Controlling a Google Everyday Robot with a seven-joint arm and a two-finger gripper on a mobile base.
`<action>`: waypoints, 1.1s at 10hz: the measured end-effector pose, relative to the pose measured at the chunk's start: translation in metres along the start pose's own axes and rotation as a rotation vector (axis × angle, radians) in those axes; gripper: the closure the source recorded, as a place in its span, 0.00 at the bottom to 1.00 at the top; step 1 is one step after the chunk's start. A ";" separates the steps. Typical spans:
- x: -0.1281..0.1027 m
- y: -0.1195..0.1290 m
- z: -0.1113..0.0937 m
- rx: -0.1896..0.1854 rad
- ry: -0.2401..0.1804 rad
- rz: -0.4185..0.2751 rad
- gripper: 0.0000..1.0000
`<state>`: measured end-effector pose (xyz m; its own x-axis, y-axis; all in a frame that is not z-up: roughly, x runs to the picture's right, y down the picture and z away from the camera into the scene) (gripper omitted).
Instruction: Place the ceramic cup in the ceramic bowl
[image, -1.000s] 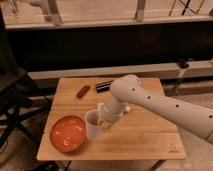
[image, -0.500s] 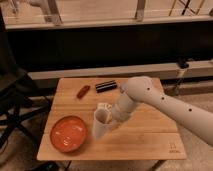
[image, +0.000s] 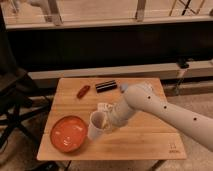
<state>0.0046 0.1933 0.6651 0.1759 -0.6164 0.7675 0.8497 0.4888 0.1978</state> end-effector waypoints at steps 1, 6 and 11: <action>-0.004 -0.004 0.004 0.007 0.008 -0.016 1.00; -0.017 -0.031 0.028 0.067 0.018 -0.043 1.00; -0.024 -0.046 0.037 0.137 0.042 0.018 1.00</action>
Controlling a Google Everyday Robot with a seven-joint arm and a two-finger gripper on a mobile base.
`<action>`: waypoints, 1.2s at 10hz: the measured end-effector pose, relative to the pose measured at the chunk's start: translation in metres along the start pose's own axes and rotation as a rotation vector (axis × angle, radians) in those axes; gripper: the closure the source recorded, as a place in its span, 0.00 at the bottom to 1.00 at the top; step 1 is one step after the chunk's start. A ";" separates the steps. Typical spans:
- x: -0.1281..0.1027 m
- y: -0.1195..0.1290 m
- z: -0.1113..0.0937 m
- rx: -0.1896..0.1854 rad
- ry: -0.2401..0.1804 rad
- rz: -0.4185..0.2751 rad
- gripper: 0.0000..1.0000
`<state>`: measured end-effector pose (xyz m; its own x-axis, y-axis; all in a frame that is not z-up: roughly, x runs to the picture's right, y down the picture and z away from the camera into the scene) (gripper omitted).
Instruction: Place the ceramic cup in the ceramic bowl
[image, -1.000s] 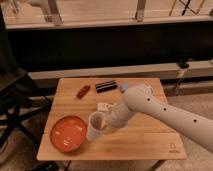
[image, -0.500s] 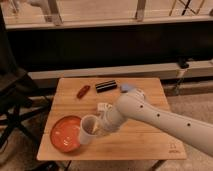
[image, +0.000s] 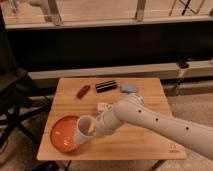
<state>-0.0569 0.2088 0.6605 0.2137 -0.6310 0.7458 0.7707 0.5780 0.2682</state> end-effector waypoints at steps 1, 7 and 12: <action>-0.001 -0.002 0.001 0.015 0.011 0.014 1.00; -0.011 -0.014 0.023 0.051 0.063 0.037 1.00; -0.018 -0.029 0.051 0.049 0.104 0.035 1.00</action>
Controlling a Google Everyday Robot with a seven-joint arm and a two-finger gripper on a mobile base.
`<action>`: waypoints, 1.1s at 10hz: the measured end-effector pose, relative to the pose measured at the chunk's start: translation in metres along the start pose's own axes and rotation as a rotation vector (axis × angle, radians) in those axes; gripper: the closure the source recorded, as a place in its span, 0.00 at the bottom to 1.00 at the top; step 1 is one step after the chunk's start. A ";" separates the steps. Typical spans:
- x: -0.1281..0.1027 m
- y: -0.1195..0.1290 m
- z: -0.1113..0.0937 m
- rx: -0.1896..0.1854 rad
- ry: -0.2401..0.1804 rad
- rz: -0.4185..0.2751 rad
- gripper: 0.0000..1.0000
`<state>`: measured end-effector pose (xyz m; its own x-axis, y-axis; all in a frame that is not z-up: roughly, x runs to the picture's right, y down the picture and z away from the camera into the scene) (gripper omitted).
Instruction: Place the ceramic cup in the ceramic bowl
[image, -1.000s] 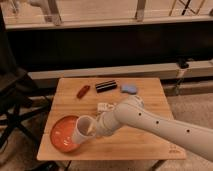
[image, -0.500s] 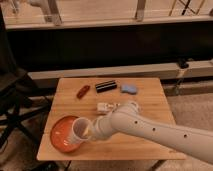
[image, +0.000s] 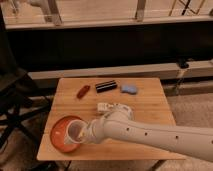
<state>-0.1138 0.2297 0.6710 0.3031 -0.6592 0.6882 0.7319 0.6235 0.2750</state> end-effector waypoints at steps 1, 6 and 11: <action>-0.002 -0.003 0.006 -0.005 0.006 -0.003 1.00; -0.006 -0.019 0.028 -0.021 0.062 -0.006 1.00; -0.003 -0.033 0.043 -0.057 0.148 -0.014 1.00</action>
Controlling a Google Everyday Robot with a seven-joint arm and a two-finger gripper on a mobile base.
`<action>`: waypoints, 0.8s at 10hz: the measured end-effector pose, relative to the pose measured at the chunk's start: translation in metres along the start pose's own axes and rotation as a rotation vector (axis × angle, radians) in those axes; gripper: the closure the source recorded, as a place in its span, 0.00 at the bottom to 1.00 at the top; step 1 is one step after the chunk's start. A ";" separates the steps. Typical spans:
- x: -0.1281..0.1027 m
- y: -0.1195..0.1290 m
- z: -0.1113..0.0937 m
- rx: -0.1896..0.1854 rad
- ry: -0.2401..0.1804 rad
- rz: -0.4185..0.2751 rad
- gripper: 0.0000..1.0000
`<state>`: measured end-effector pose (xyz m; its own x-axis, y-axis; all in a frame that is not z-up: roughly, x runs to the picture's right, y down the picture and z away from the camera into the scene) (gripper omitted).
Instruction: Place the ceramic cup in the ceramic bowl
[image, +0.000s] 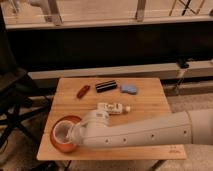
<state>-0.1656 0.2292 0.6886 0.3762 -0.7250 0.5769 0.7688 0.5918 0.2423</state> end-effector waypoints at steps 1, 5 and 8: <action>0.000 -0.003 0.002 -0.011 0.020 -0.002 1.00; 0.002 -0.012 0.015 -0.079 0.062 -0.010 1.00; 0.004 -0.016 0.021 -0.129 0.065 -0.004 1.00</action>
<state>-0.1876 0.2239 0.7036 0.4026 -0.7510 0.5233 0.8289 0.5417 0.1398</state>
